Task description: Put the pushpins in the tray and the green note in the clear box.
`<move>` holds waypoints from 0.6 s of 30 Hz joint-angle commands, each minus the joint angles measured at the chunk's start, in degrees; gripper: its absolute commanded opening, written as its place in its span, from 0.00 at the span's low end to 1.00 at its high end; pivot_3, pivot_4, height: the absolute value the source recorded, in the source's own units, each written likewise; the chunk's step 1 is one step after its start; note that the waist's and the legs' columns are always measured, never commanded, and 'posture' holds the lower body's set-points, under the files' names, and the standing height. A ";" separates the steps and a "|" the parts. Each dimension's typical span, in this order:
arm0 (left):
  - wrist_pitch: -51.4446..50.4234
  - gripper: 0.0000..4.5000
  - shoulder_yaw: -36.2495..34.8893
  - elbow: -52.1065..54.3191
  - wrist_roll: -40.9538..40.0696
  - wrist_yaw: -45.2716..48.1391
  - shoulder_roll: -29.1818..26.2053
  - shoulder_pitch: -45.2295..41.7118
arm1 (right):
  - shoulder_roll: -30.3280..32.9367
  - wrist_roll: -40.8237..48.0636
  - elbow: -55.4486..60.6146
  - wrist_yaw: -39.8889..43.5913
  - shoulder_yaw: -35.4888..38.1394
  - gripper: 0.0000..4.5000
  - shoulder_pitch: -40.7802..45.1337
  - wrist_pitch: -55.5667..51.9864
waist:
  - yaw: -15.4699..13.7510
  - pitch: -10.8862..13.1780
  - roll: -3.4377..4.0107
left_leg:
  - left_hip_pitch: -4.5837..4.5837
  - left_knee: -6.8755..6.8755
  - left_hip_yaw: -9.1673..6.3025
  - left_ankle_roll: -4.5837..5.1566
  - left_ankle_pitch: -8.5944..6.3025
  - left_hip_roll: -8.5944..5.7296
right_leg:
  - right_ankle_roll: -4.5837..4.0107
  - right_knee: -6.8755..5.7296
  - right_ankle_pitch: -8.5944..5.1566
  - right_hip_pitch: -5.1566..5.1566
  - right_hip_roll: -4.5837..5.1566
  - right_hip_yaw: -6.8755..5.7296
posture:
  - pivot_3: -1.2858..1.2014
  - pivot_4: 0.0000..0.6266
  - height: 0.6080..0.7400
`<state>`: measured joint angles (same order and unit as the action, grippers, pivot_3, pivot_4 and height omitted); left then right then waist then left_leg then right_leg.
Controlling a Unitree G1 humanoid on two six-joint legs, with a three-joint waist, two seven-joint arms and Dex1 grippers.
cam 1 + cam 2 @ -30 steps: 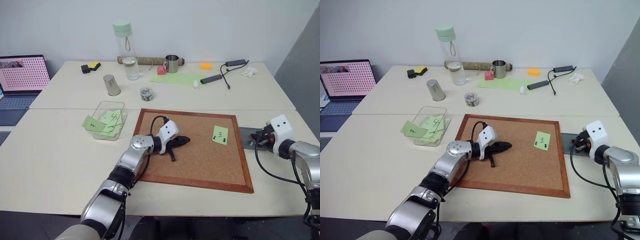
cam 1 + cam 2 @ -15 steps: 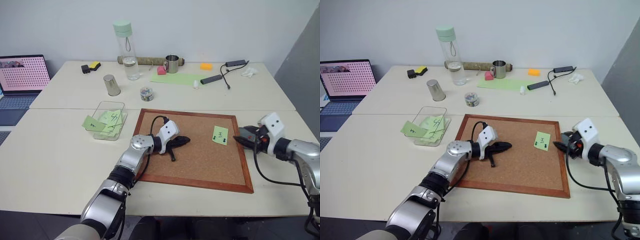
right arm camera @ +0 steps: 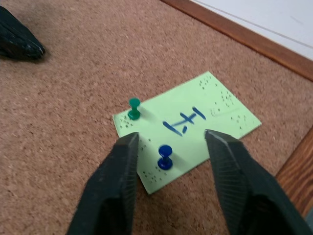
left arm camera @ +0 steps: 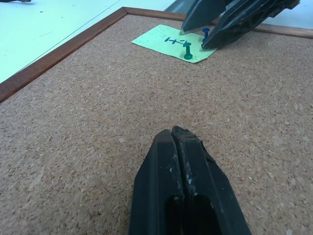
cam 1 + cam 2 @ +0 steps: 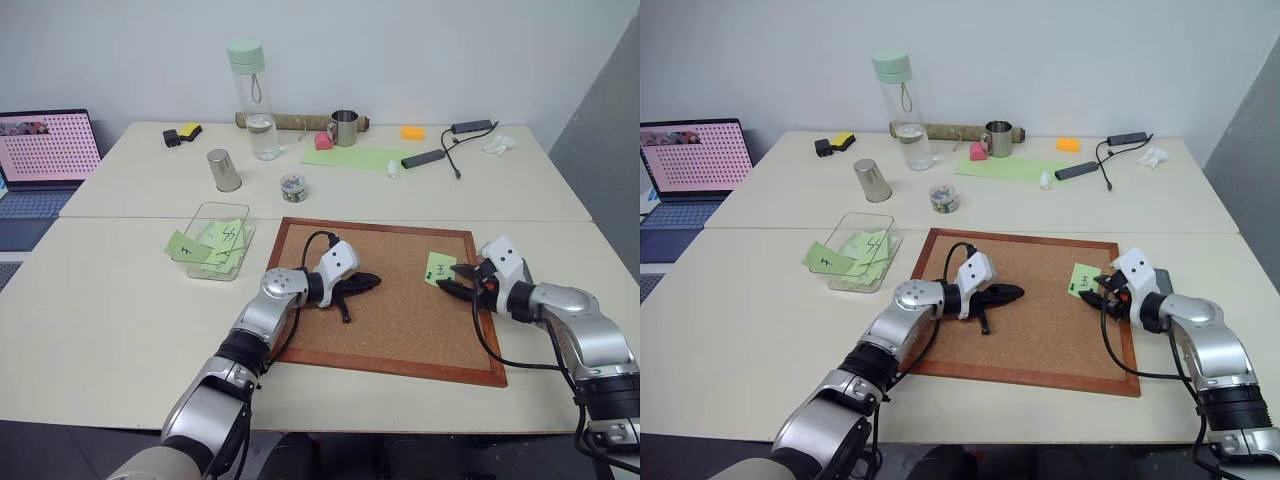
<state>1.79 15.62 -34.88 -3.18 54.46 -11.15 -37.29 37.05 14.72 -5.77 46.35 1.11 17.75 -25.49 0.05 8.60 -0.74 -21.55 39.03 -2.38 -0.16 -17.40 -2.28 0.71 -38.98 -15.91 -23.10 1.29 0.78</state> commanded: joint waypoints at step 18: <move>-0.78 0.00 0.96 -2.35 2.23 -0.41 -0.43 2.14 | 0.88 6.87 7.38 1.94 6.00 0.01 -0.11 -2.86 | -0.02 0.00 0.00 | -0.01 -0.01 -0.01 0.00 0.00 0.00 | 0.00 0.00 0.00 -0.01 0.00 0.00 | 0.52 0.24 1.00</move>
<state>1.79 15.55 -34.71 -2.88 54.31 -11.11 -37.12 37.03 19.25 -1.90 48.13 3.99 17.03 -27.09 0.03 8.61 -0.74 -21.55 39.02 -2.39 -0.16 -17.40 -2.28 0.71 -38.98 -15.91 -23.10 1.29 0.77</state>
